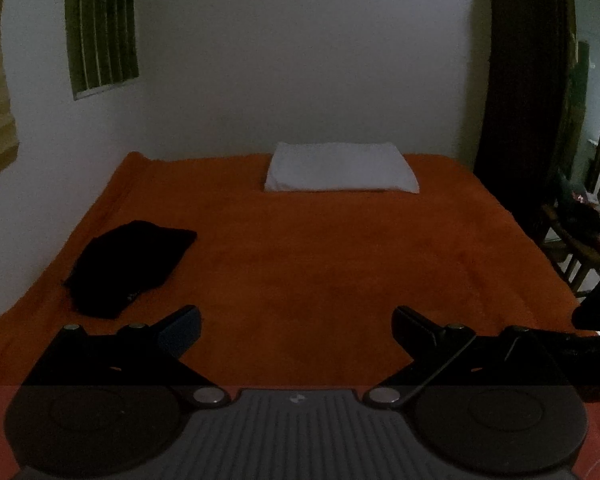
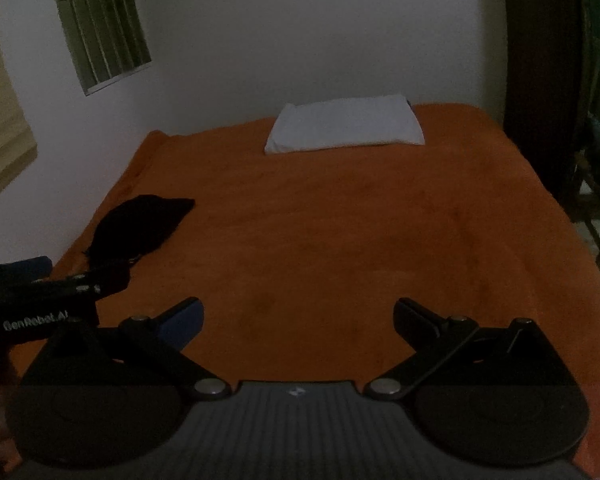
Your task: Fold clothes
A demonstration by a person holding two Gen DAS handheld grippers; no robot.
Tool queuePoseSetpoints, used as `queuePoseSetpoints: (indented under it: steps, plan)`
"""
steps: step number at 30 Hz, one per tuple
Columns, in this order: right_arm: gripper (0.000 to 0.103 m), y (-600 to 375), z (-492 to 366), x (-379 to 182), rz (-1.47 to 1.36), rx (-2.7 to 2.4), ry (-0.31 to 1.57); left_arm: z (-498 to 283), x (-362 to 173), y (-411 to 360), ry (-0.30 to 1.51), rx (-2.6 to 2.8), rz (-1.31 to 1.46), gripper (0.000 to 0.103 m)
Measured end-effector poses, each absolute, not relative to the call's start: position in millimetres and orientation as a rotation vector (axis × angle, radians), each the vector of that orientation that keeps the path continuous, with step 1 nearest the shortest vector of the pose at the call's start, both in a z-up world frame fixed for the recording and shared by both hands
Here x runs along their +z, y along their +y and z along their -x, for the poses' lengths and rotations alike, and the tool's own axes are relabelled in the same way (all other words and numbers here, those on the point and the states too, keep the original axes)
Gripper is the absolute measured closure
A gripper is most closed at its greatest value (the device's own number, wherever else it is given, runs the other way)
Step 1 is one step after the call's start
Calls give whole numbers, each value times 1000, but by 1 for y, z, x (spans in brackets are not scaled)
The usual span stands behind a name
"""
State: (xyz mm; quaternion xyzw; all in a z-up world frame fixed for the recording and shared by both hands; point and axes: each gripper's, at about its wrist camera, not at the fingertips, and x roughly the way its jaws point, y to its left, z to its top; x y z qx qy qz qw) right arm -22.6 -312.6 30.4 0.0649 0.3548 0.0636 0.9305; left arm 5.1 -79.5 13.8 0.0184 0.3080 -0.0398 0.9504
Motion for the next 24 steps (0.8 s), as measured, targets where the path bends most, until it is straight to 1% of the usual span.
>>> queuePoseSetpoints:
  steps: [8,14,24]
  plan:
    - [0,-309,24,36,-133,136,707,-1,12,-82,626,-85,-49,0]
    - [0,-304,12,34,-199,187,756,1,13,-83,621,-118,-88,0]
    - [0,-294,9,36,-181,163,744,-1,11,-81,622,-127,-90,0]
